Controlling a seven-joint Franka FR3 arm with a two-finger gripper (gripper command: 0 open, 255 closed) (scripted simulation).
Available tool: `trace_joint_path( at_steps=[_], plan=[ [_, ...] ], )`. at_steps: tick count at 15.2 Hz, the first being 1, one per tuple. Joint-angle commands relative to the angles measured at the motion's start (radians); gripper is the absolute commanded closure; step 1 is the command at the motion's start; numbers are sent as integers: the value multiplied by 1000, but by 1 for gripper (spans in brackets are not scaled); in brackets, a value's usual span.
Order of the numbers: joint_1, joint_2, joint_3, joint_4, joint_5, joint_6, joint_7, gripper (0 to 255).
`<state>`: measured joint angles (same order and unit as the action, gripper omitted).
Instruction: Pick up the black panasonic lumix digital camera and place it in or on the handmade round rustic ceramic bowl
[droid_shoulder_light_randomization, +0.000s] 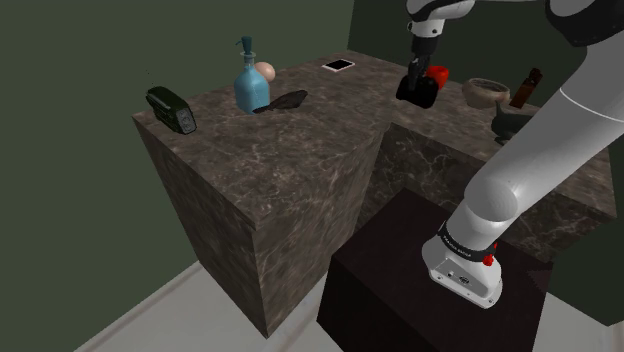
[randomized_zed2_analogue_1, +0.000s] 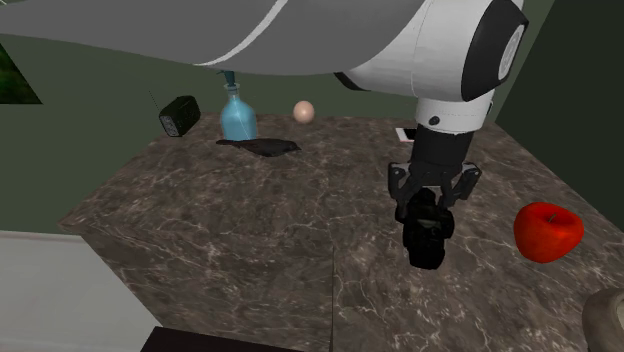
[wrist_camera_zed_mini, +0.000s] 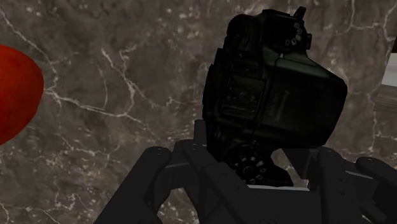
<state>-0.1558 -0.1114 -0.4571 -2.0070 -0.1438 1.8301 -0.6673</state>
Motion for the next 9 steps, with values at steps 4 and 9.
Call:
trace_joint_path(
  at_steps=[4, 9],
  plan=[
    [3, -10, 5, 60, -1, -70, -1, 255],
    [4, -13, 8, 125, 0, -136, -6, 255]
  ],
)
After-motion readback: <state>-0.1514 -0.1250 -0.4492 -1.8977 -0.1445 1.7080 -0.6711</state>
